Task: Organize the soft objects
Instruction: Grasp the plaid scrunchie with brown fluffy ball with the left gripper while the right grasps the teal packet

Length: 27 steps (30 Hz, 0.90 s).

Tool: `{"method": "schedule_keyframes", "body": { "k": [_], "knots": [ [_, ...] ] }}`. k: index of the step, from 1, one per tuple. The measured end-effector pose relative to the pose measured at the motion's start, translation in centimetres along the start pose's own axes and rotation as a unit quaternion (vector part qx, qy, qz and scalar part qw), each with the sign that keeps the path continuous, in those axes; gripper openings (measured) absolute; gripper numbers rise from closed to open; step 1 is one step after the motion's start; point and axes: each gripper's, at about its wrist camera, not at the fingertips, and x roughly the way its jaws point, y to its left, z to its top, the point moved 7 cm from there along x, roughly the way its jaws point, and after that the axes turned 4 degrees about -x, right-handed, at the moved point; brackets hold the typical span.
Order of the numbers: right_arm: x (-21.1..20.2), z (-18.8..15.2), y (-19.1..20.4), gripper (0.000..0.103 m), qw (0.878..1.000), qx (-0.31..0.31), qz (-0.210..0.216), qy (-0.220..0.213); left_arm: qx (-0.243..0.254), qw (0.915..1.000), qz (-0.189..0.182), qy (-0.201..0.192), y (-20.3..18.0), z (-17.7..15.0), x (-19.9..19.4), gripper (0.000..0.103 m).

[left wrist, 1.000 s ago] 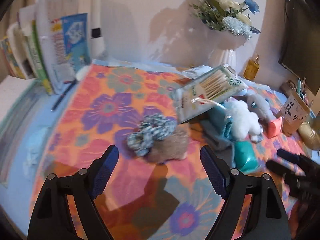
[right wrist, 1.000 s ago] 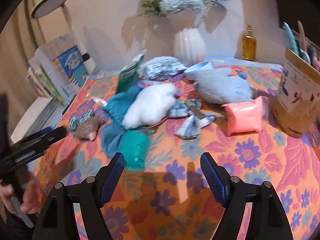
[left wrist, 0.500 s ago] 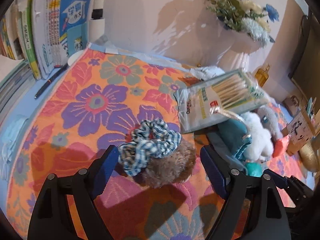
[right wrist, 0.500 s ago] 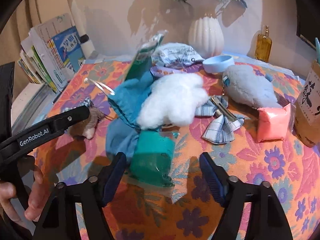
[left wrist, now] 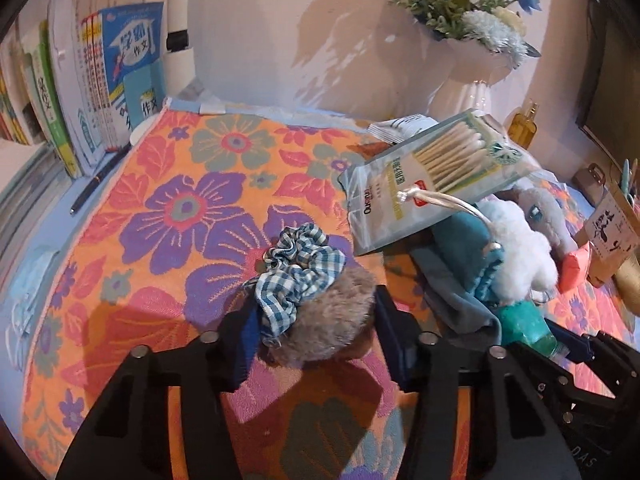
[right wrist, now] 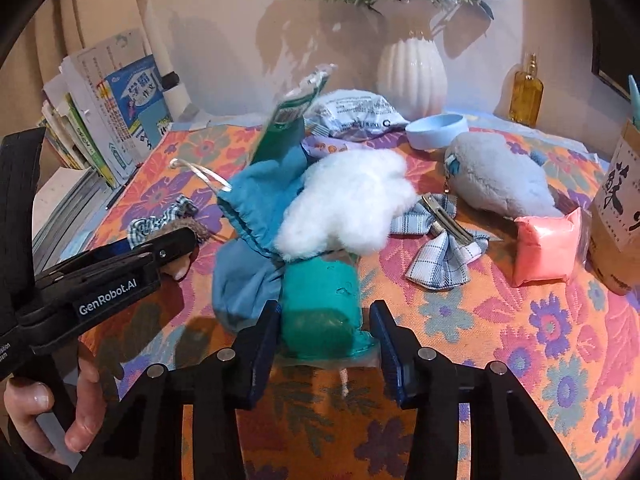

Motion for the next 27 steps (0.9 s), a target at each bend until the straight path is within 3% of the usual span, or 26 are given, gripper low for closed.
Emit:
{"method": "schedule_keyframes", "body": {
  "k": [7, 13, 16, 20, 27],
  "knots": [
    [-2.4, -1.4, -0.9, 0.045, 1.000, -0.014, -0.014, -0.014, -0.035, 0.9988, -0.035, 0.006, 0.1, -2.2, -2.9, 0.047],
    [-3.7, -3.6, -2.9, 0.045, 1.000, -0.007, -0.017, -0.008, -0.024, 0.9985, -0.048, -0.006, -1.7, -3.4, -3.8, 0.047],
    [-3.5, -4.8, -3.5, 0.046, 1.000, 0.001, -0.014, 0.005, -0.004, 0.9994, -0.033, -0.012, -2.1, -3.5, -3.5, 0.047],
    [-3.5, -5.0, -3.2, 0.062, 1.000, -0.002, -0.013, 0.004, 0.008, 0.9994, -0.027, -0.018, -2.4, -3.5, -3.5, 0.047],
    [-3.0, -4.9, -3.0, 0.061, 0.999, 0.003, -0.035, 0.008, 0.010, 0.9993, -0.030, -0.021, -2.5, -3.6, -3.6, 0.047]
  ]
}}
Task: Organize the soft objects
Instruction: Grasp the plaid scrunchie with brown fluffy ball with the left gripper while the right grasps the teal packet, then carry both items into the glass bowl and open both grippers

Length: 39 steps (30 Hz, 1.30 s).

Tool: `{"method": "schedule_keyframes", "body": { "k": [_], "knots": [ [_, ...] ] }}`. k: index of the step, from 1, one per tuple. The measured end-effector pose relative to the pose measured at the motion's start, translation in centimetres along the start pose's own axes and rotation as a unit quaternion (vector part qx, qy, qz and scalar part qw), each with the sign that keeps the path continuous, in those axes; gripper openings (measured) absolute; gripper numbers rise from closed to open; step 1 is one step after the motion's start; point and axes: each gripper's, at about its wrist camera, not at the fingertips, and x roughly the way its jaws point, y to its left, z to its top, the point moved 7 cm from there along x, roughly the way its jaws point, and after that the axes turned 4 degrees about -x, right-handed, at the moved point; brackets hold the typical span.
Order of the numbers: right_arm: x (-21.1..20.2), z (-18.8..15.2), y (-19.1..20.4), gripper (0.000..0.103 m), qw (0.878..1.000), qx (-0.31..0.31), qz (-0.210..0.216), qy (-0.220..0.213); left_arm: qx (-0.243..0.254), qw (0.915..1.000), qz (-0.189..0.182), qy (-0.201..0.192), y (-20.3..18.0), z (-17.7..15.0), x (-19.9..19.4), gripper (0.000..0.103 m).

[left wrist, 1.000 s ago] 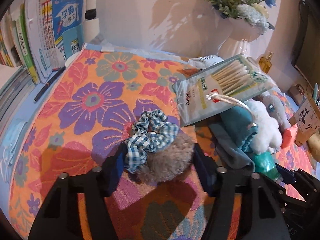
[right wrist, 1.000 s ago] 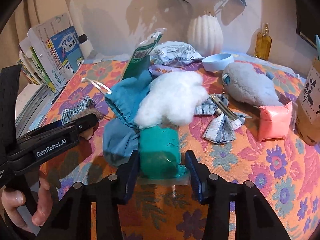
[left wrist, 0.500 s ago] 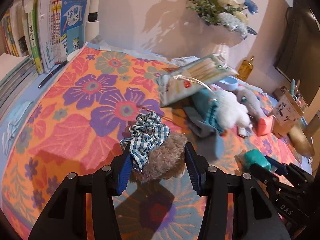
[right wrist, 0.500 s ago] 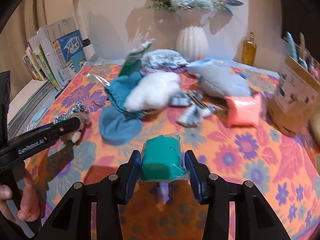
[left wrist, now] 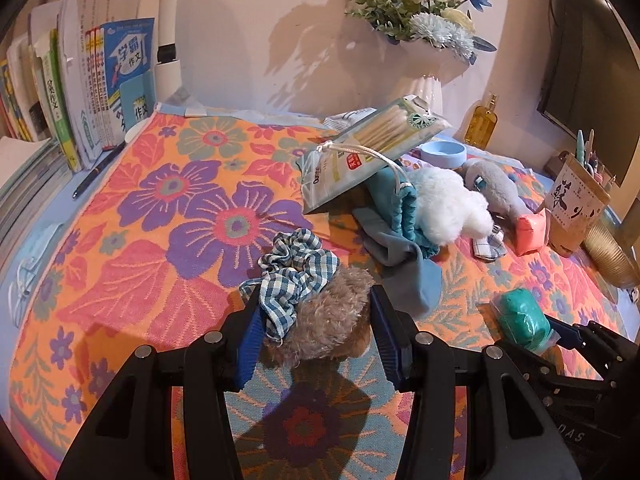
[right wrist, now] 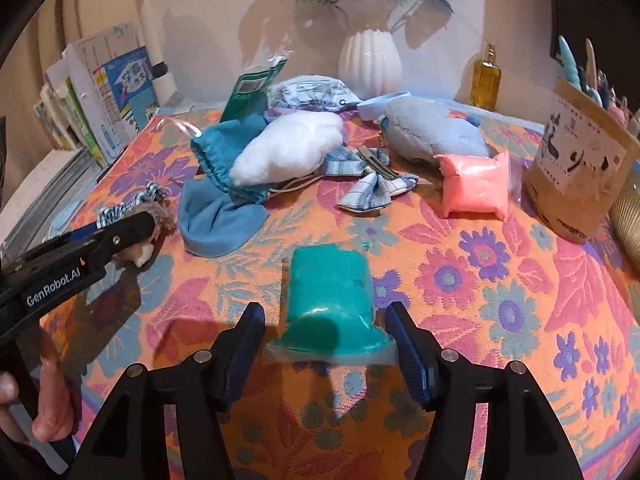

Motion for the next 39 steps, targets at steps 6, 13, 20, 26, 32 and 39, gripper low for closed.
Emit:
{"method": "schedule_keyframes", "body": {
  "k": [6, 13, 20, 26, 32, 39],
  "knots": [
    [-0.6, 0.2, 0.3, 0.051, 1.000, -0.010, 0.006, -0.010, 0.005, 0.9999, 0.004, -0.015, -0.1, 0.2, -0.7, 0.044],
    [-3.8, 2.1, 0.0, 0.050, 0.999, -0.013, 0.013, -0.050, 0.019, 0.9975, -0.026, -0.064, -3.1, 2.5, -4.5, 0.041],
    [-7.9, 4.4, -4.0, 0.050, 0.995, 0.025, 0.004, -0.096, 0.038, 0.9917, -0.071, -0.100, -8.3, 5.9, -6.9, 0.041],
    [-12.2, 6.1, -9.7, 0.050, 0.987, 0.068, -0.030, -0.140, 0.069, 0.9836, -0.115, -0.120, -15.1, 8.6, -8.0, 0.041],
    [-16.6, 6.9, -17.2, 0.050, 0.972, 0.116, -0.096, -0.179, 0.112, 0.9693, -0.176, -0.130, -24.1, 10.7, -8.5, 0.041],
    [-18.3, 4.7, -28.8, 0.050, 0.946, 0.229, -0.163, -0.163, 0.156, 0.9474, -0.262, -0.098, -35.8, 10.3, -7.2, 0.041]
  ]
}}
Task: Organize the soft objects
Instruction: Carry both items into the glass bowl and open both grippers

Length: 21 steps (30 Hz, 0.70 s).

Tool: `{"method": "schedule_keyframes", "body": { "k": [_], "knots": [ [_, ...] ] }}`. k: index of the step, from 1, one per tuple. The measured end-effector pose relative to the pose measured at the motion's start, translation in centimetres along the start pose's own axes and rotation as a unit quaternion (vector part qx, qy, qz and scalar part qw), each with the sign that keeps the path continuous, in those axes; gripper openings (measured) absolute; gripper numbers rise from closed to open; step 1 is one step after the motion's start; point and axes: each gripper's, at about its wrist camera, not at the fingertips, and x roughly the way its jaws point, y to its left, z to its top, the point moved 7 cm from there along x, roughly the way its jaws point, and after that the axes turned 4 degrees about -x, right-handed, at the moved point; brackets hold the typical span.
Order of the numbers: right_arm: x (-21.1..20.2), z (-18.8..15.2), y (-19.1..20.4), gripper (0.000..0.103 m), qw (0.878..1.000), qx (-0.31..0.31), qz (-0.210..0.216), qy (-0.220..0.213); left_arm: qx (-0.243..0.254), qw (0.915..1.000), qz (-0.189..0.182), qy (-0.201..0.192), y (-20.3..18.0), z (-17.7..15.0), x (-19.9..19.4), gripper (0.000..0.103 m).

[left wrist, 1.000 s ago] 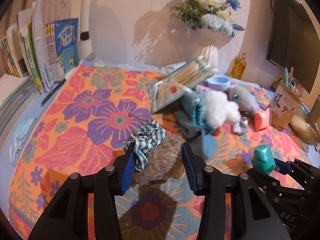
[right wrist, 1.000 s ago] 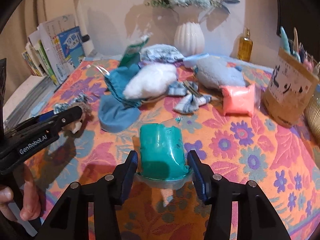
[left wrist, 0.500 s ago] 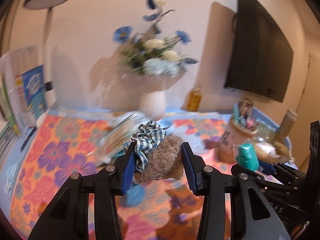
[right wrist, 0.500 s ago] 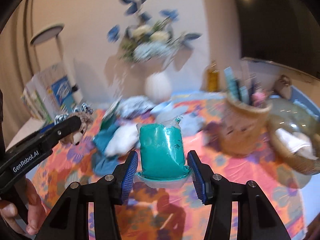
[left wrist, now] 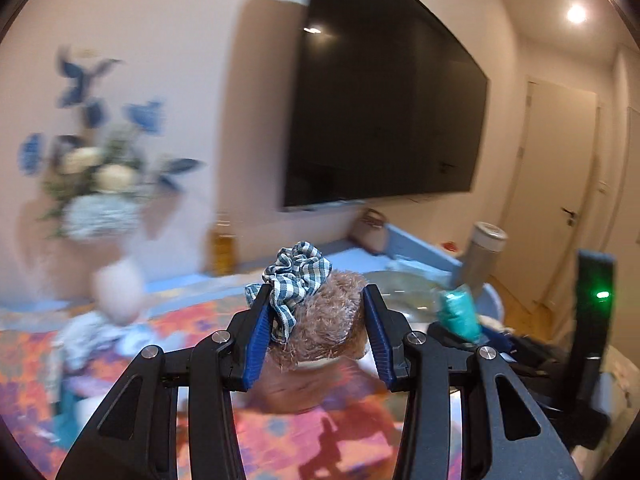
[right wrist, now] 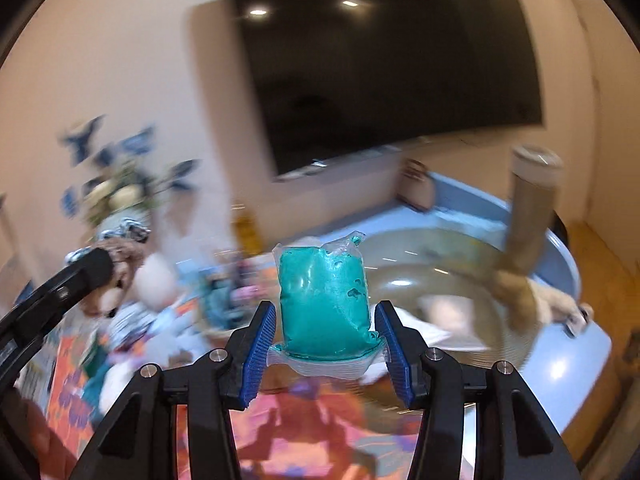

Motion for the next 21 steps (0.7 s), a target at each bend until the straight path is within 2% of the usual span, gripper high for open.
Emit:
{"method": "schedule_keyframes", "body": {
  "k": [2, 6, 11, 14, 15, 18, 21],
  "knots": [
    [1.1, 0.1, -2.4, 0.050, 0.999, 0.026, -0.014, 0.016, -0.001, 0.9994, -0.029, 0.018, -2.1, -0.2, 2.3, 0.041],
    [2.9, -1.0, -6.8, 0.050, 0.996, 0.073, -0.034, 0.048, 0.004, 0.9972, -0.054, 0.051, -5.0, -1.9, 6.1, 0.041],
    [4.1, -2.0, -8.8, 0.055, 0.992, 0.093, -0.045, 0.073, 0.026, 0.9941, -0.079, 0.070, -7.5, -3.8, 9.1, 0.043],
    [4.5, -2.6, -10.2, 0.070, 0.988, 0.119, -0.038, 0.088, 0.025, 0.9921, -0.086, 0.088, -7.7, -4.6, 10.3, 0.067],
    [4.4, -2.6, -10.5, 0.070, 0.988, 0.126, -0.038, 0.087, 0.022, 0.9918, -0.087, 0.091, -7.6, -4.9, 10.4, 0.072],
    [3.9, -2.5, -11.1, 0.070, 0.987, 0.135, -0.044, 0.081, 0.019, 0.9906, -0.094, 0.098, -7.1, -5.1, 10.0, 0.072],
    [3.2, -2.2, -10.8, 0.070, 0.987, 0.138, -0.043, 0.074, 0.014, 0.9923, -0.089, 0.084, -6.2, -4.2, 8.0, 0.072]
  ]
}}
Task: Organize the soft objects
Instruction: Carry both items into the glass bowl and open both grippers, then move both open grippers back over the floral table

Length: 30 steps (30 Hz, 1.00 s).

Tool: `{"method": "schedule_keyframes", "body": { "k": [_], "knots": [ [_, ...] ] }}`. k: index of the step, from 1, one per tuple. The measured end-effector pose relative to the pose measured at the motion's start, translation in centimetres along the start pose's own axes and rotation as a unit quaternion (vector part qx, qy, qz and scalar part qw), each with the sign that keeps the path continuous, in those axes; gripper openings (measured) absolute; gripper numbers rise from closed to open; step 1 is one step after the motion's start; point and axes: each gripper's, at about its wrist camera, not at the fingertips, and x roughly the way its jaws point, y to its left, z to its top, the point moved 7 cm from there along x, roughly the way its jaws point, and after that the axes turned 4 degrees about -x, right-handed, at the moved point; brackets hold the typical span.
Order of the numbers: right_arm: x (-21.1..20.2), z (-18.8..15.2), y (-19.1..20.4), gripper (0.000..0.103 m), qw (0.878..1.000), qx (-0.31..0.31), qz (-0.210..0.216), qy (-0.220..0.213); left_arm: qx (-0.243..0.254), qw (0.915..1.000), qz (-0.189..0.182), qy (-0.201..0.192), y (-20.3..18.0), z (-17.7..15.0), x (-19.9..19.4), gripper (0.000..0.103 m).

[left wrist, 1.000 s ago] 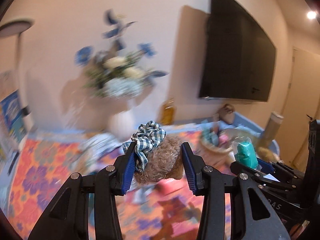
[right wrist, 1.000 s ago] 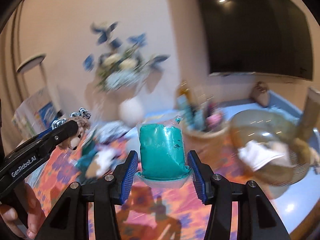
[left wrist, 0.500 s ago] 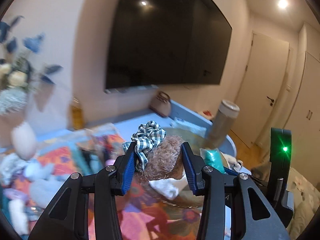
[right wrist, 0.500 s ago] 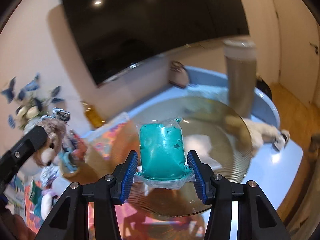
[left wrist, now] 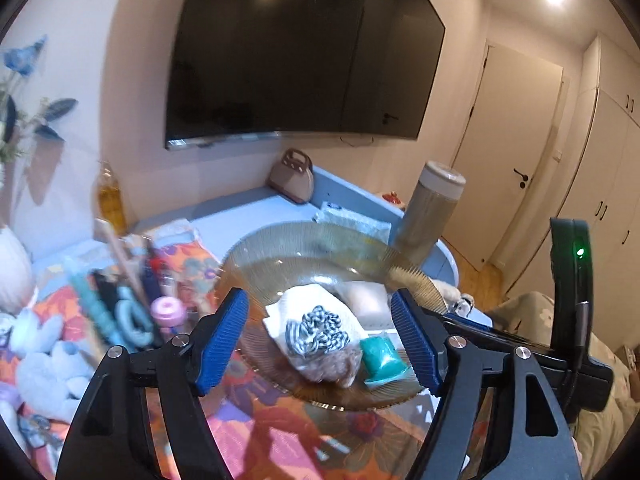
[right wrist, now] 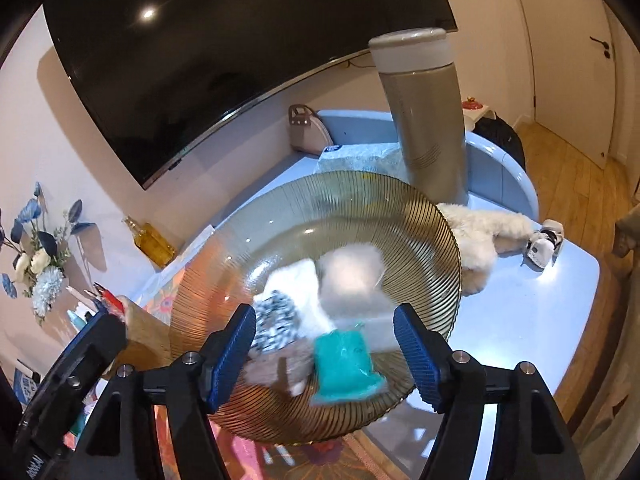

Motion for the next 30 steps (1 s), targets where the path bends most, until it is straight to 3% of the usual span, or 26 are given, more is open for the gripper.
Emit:
{"method": "schedule_keyframes", "body": {
  "k": [6, 12, 14, 16, 22, 25, 30],
  "knots": [
    [-2.1, -0.7, 3.6, 0.070, 0.999, -0.024, 0.029, -0.011, -0.011, 0.9985, 0.030, -0.043, 1.8, 1.0, -6.4, 0.072],
    [-4.7, -2.5, 9.4, 0.070, 0.995, -0.067, 0.067, -0.024, -0.021, 0.9931, 0.090, -0.072, 4.7, 0.6, -13.9, 0.072],
    [-5.6, -3.5, 11.9, 0.070, 0.992, -0.087, 0.084, -0.027, -0.024, 0.9904, 0.091, -0.101, 5.7, 0.5, -17.2, 0.072],
    [-6.2, -4.4, 14.1, 0.070, 0.989, -0.105, 0.098, -0.028, -0.023, 0.9875, 0.092, -0.126, 6.7, 0.4, -20.1, 0.080],
    [-6.9, -9.2, 21.4, 0.070, 0.975, -0.176, 0.136, -0.012, -0.054, 0.9742, 0.159, -0.150, 12.0, -1.2, -26.3, 0.081],
    [-6.3, -12.1, 24.5, 0.070, 0.966, -0.213, 0.144, 0.005, -0.083, 0.9658, 0.192, -0.153, 15.5, -3.6, -28.3, 0.081],
    [-3.8, -16.3, 27.2, 0.070, 0.957, -0.254, 0.137, 0.034, -0.159, 0.9397, 0.266, -0.145, 23.2, -9.8, -30.4, 0.081]
  ]
}}
